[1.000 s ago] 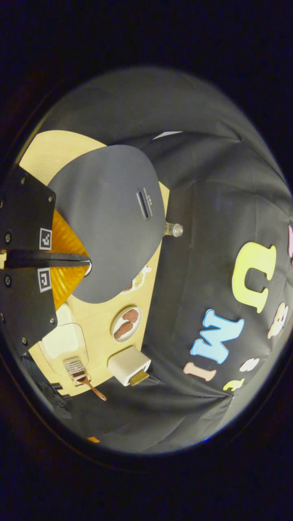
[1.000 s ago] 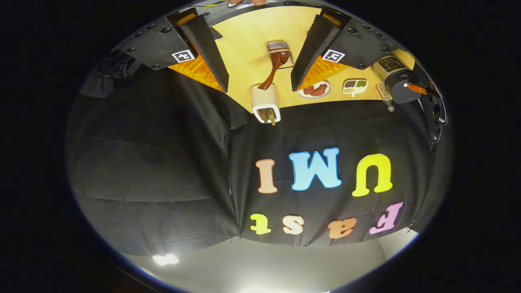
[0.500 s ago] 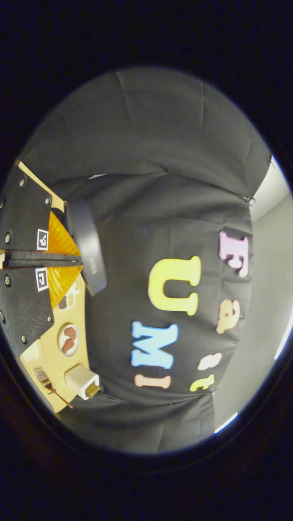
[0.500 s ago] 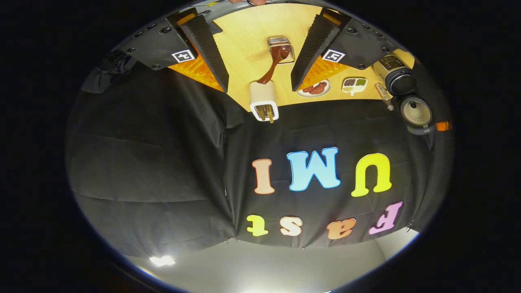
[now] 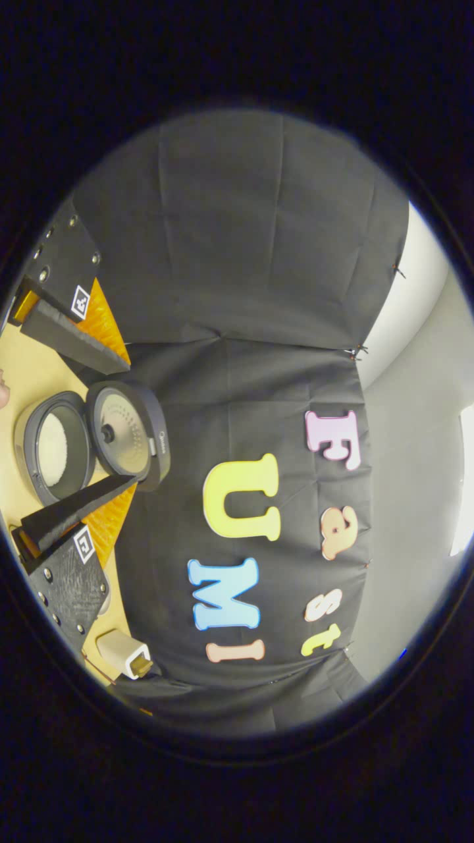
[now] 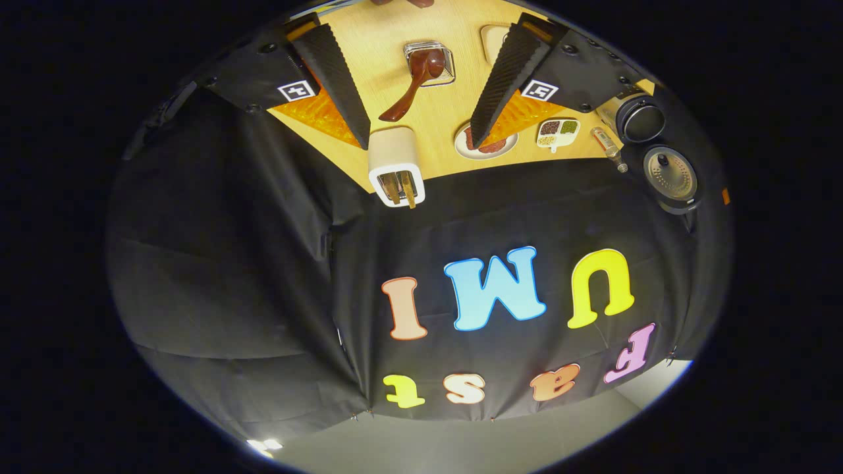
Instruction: Close the left gripper, press the button to open the rice cooker; take a wooden spoon from the chopstick holder with the right hand, scoop a spoonful of rice and pour it into the rice cooker, then put the wooden spoon back into the chopstick holder.
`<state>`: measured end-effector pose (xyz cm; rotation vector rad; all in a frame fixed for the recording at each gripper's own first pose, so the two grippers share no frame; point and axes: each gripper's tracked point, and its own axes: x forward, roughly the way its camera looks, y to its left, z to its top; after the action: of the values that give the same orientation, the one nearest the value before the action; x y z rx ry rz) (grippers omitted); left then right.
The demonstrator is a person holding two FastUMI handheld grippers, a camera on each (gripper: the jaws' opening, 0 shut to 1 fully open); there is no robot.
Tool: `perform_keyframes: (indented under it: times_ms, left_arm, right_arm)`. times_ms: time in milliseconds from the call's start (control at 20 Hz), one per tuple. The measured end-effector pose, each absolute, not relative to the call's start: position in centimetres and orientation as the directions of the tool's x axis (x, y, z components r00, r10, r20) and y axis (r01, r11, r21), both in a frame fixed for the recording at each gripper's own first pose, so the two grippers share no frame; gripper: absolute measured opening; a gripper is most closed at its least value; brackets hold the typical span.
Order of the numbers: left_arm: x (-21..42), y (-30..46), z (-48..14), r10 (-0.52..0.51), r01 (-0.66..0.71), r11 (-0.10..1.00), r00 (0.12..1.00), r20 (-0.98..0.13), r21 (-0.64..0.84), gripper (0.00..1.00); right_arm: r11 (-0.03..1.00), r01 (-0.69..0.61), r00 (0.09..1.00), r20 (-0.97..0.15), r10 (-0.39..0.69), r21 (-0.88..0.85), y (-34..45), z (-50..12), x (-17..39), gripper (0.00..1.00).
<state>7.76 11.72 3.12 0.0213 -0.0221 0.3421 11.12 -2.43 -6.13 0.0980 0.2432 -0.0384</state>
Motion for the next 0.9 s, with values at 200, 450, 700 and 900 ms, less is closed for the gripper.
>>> perform_keyframes:
  times_ms: [200, 450, 700, 900]
  left_arm:
    - [7.1, 10.1, -0.3, 0.365, -0.366, 0.931, 0.929, -0.058, -0.005, 0.98]
    - [6.5, 8.4, -3.5, 0.437, -0.439, 0.898, 0.887, -0.15, 0.019, 0.98]
    - [5.7, 5.1, -5.4, 0.462, -0.471, 0.882, 0.861, -0.21, 0.01, 0.97]
    - [4.6, 2.8, -6.4, 0.479, -0.488, 0.873, 0.846, -0.236, 0.022, 0.97]
  right_arm:
    - [0.985, 0.072, 0.947, -0.32, -0.019, 0.155, -3.7, -9.3, 14.5, 0.98]
    - [0.966, 0.095, 0.897, -0.441, 0.021, 0.239, -4.9, -14.8, 17.5, 0.93]
    - [0.93, 0.104, 0.842, -0.528, 0.107, 0.353, -4.9, -19.9, 19.9, 0.98]
    - [0.925, 0.055, 0.8, -0.571, 0.184, 0.375, -4.0, -23.2, 21.7, 0.98]
